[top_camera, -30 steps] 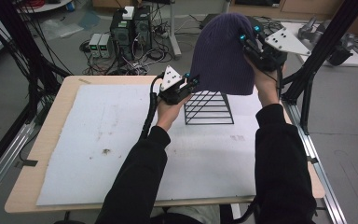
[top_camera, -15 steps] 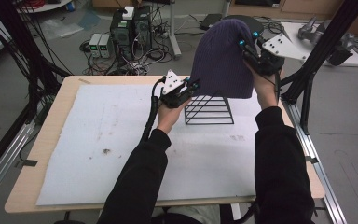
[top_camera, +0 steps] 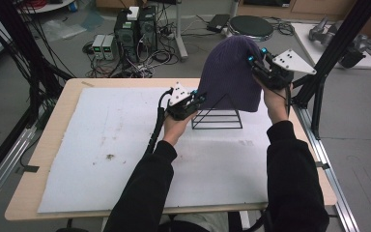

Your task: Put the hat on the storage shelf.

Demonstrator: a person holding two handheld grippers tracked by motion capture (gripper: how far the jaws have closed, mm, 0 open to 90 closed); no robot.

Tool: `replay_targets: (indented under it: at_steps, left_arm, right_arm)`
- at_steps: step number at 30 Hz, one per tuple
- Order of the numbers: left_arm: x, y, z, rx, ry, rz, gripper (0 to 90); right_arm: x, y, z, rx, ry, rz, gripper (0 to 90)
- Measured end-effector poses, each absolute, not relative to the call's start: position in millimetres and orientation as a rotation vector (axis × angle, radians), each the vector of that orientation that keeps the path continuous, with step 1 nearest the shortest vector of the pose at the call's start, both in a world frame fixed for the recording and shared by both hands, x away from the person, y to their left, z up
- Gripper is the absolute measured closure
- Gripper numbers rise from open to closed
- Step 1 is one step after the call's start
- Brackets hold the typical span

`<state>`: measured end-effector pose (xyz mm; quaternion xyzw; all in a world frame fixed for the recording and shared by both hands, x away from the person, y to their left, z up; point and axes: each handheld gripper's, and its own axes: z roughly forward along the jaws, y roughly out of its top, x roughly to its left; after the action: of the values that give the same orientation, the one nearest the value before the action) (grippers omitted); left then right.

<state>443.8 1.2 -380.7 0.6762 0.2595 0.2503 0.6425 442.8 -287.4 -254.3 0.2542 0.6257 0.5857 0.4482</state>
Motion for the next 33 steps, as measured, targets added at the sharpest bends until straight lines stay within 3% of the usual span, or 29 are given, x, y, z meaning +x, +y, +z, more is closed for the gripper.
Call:
replay_targets:
  at_steps: [33]
  left_arm:
    - [445, 6, -423, 1.675, 0.672, 0.478, 80.4]
  right_arm:
    - [448, -289, -306, 0.706, 1.697, 1.430, 71.7]
